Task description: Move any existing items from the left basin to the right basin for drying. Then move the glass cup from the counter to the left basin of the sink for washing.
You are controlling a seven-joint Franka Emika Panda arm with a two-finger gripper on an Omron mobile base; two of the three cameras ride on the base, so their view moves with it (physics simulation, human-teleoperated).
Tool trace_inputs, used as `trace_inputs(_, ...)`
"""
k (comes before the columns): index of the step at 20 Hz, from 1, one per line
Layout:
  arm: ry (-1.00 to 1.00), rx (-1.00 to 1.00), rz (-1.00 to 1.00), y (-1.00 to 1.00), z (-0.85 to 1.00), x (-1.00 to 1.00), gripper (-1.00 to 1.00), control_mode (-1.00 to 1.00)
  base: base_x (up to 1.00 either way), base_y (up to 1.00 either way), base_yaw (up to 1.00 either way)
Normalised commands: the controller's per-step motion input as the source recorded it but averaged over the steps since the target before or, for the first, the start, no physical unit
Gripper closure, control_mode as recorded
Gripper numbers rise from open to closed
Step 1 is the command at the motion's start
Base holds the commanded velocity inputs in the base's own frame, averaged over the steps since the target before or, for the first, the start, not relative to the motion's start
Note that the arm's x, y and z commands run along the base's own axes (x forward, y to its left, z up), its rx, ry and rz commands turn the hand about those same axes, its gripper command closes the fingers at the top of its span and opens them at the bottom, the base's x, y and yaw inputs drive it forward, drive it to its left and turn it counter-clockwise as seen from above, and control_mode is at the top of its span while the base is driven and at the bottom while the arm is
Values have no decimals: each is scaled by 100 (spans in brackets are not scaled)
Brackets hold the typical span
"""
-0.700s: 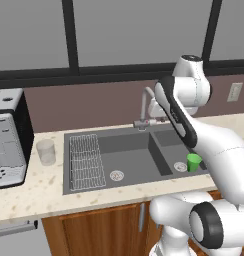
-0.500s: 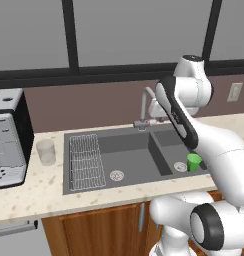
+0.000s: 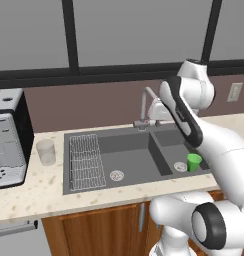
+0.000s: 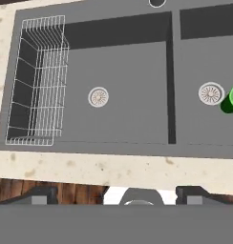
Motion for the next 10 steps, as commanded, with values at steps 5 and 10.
trace_inputs(5,26,2,0,100,-3,1,-100,-100,0,0,0)
trace_inputs(10,26,0,-5,100,0,5,-100,-100,0,0,0)
